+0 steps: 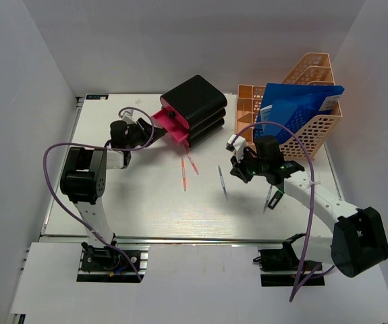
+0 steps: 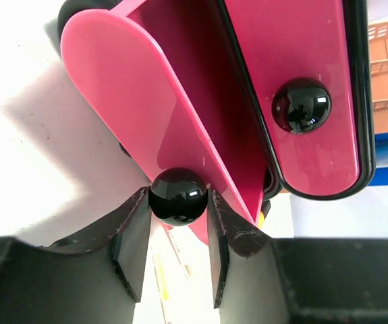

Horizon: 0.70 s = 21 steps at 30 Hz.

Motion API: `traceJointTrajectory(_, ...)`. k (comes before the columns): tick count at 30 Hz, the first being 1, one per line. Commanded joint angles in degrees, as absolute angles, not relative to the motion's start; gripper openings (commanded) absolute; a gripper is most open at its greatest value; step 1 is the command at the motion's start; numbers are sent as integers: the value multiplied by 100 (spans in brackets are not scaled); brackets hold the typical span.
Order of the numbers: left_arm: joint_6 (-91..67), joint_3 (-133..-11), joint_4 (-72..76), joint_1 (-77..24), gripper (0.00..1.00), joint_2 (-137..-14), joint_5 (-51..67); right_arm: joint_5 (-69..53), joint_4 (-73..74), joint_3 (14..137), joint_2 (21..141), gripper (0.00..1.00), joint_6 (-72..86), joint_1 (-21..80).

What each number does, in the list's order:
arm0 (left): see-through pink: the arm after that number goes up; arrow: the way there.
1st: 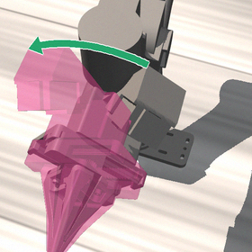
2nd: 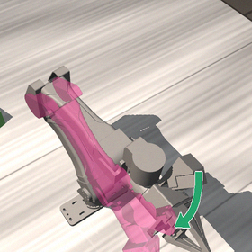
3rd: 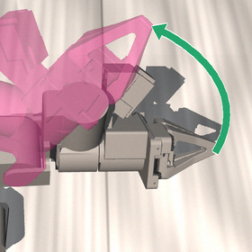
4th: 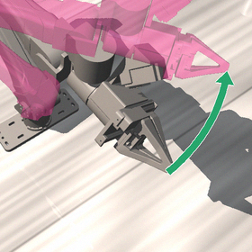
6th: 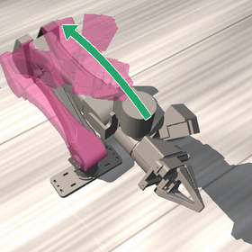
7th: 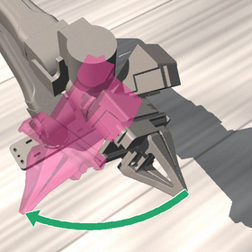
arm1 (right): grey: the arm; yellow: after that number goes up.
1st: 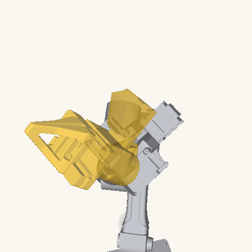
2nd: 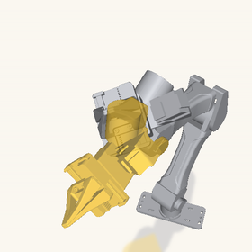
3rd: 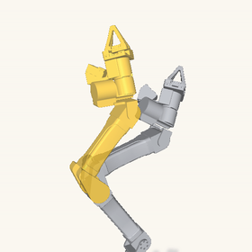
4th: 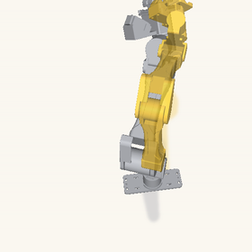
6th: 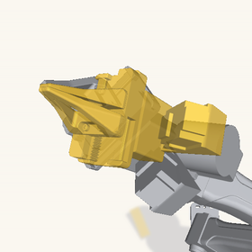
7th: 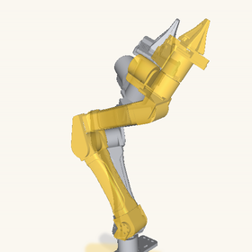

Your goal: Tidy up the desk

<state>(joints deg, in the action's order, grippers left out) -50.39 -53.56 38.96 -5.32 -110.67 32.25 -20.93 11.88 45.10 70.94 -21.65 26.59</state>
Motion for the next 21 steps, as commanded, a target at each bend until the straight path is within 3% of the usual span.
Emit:
traceJointTrajectory(1, -4790, -5396, 3586, -483, 49, -10705, 3392, -2066, 1099, 4474, 7119, 0, -2250, 2619)
traceJointTrajectory(2, -4781, -5449, 3542, -483, 56, -10714, 3419, -2074, 1090, 4465, 7119, 0, -2250, 2610)
traceJointTrajectory(3, -4764, -5528, 3446, -483, 72, -10705, 3419, -2083, 1099, 4465, 7128, 3, -2267, 2593)
traceJointTrajectory(6, -4694, -5633, 3140, -483, 80, -10583, 3375, -2101, 1116, 4465, 7154, 25, -2294, 2575)
traceJointTrajectory(8, -4563, -5608, 2945, -483, 80, -10433, 3305, -2118, 1125, 4465, 7154, 35, -2311, 2558)
traceJointTrajectory(14, -3668, -5440, 1262, -431, 82, -9169, 3015, -2162, 1178, 4482, 7146, 44, -2347, 2558)
traceJointTrajectory(17, -3105, -5327, 181, -431, 81, -8135, 2700, -2206, 1204, 4465, 7163, 45, -2347, 2549)
traceJointTrajectory(21, -2760, -4879, -886, -431, 64, -6823, 2610, -2364, 1397, 4570, 7399, 35, -2242, 2619)
